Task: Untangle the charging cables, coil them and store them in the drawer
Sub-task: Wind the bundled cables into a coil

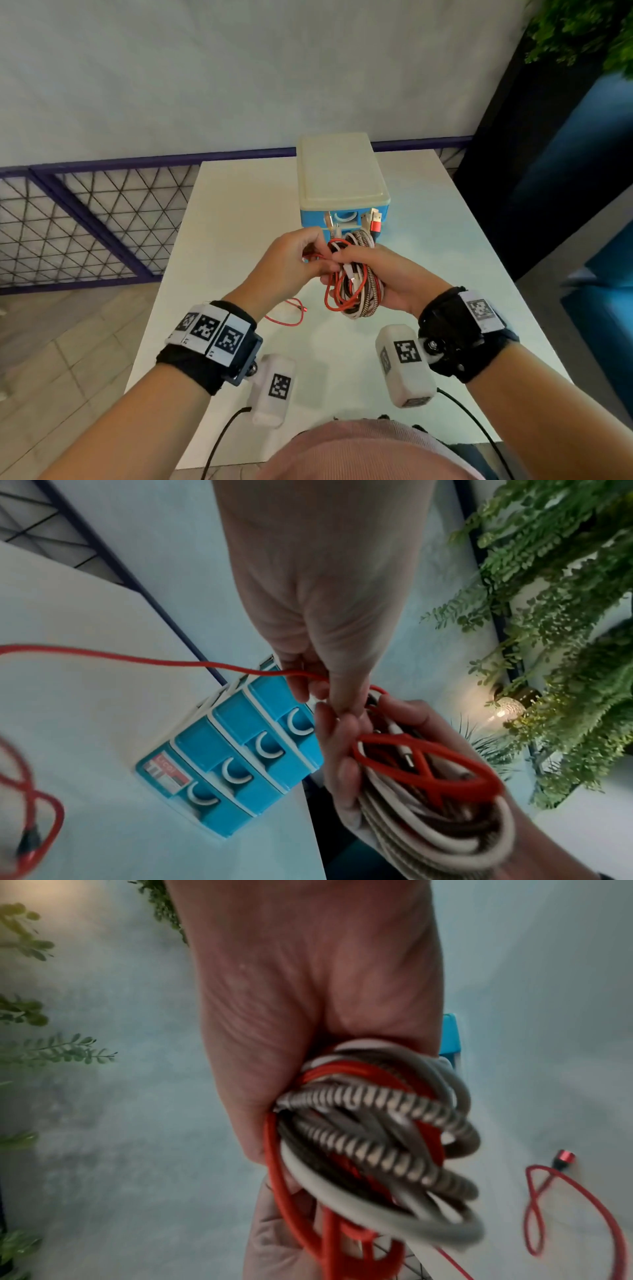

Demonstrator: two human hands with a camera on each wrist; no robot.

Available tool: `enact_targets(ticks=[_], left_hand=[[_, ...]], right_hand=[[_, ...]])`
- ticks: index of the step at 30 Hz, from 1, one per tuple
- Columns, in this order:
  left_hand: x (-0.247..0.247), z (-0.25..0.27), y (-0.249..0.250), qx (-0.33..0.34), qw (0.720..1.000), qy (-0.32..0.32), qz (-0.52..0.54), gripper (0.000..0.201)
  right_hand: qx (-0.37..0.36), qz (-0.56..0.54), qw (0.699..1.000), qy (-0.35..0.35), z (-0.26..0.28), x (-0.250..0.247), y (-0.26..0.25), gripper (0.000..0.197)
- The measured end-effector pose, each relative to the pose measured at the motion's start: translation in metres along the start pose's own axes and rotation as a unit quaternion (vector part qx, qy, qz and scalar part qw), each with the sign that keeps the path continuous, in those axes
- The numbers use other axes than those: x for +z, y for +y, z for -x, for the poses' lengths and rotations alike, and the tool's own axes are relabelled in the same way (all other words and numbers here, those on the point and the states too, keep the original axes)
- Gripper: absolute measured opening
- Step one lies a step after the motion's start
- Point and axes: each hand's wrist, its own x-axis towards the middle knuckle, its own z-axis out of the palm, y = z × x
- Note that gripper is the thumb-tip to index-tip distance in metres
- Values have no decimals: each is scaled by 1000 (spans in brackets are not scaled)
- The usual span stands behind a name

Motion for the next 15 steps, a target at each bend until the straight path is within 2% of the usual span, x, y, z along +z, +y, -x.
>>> enact_targets(ticks=[2, 4, 7, 9, 11, 12, 15], left_hand=[[-2, 0, -1, -18, 1000, -4, 10, 23], [-5, -3, -1, -58, 998, -19, -24, 29], [-11, -4, -1, -123, 985, -94, -75, 29], [-21, 0, -5, -184, 974, -130, 26, 37], [-34, 5, -12, -254, 939, -113, 204, 44], [-39, 7, -15, -271, 922, -95, 258, 42], [-39, 10, -9, -273, 907, -93, 307, 31]], right_hand=[[6, 45, 999, 10, -1, 1, -2, 10], [10, 89, 996, 22, -1, 1, -5, 7], [-3, 137, 990, 37, -1, 0, -10, 3], [-28, 121, 990, 61, -2, -7, -15, 1], [-56, 99, 989, 99, -2, -17, -19, 3], [-69, 100, 986, 115, -2, -22, -20, 3], [-106, 117, 977, 140, -4, -27, -17, 8]])
